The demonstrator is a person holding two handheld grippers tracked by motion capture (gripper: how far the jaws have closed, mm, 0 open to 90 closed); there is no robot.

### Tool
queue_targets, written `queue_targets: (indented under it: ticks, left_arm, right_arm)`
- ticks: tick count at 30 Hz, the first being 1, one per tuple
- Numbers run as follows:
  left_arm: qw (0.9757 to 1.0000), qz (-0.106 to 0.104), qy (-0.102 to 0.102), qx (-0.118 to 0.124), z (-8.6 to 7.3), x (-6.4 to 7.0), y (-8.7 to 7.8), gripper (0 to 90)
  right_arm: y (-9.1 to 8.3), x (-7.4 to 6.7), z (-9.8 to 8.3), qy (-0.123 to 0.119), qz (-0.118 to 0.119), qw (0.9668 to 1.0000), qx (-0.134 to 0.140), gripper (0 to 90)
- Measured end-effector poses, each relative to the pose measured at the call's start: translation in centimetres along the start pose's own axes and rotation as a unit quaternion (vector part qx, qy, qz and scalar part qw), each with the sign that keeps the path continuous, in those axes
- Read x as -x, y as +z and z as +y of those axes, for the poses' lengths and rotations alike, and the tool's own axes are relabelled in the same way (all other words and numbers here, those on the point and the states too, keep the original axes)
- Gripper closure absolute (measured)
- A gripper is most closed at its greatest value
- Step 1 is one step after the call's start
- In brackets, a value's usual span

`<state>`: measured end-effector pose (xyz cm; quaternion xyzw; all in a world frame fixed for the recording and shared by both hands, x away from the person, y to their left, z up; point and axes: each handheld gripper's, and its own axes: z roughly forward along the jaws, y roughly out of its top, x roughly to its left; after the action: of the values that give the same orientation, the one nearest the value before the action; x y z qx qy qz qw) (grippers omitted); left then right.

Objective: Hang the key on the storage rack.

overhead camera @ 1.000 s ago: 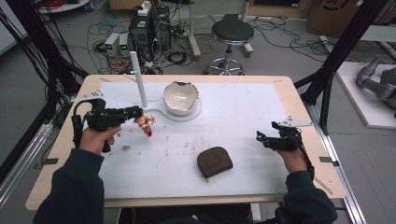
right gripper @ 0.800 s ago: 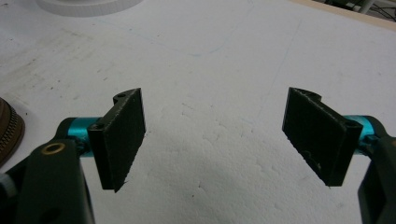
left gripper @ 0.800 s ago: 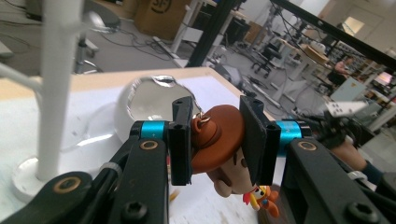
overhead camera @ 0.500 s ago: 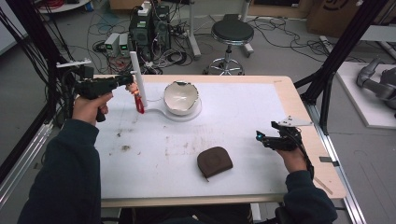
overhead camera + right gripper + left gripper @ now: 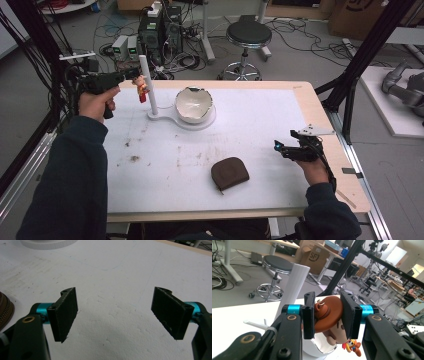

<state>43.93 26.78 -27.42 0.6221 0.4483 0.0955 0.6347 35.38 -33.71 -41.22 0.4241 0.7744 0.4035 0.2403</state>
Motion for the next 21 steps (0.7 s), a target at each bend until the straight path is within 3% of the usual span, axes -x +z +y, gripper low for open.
queue_targets:
  ticks: [18,21]
  left_arm:
    - [0.9995,0.021,-0.022,0.006,-1.4,-2.1,0.1,65.5]
    - [0.9994,0.033,-0.011,0.009,-2.1,-2.1,-0.1,65.2]
  right_arm:
    - [0.0,0.0,0.0,0.002,0.002,1.0,-0.002,21.6]
    - [0.0,0.0,-0.1,0.001,0.002,1.0,-0.003,21.6]
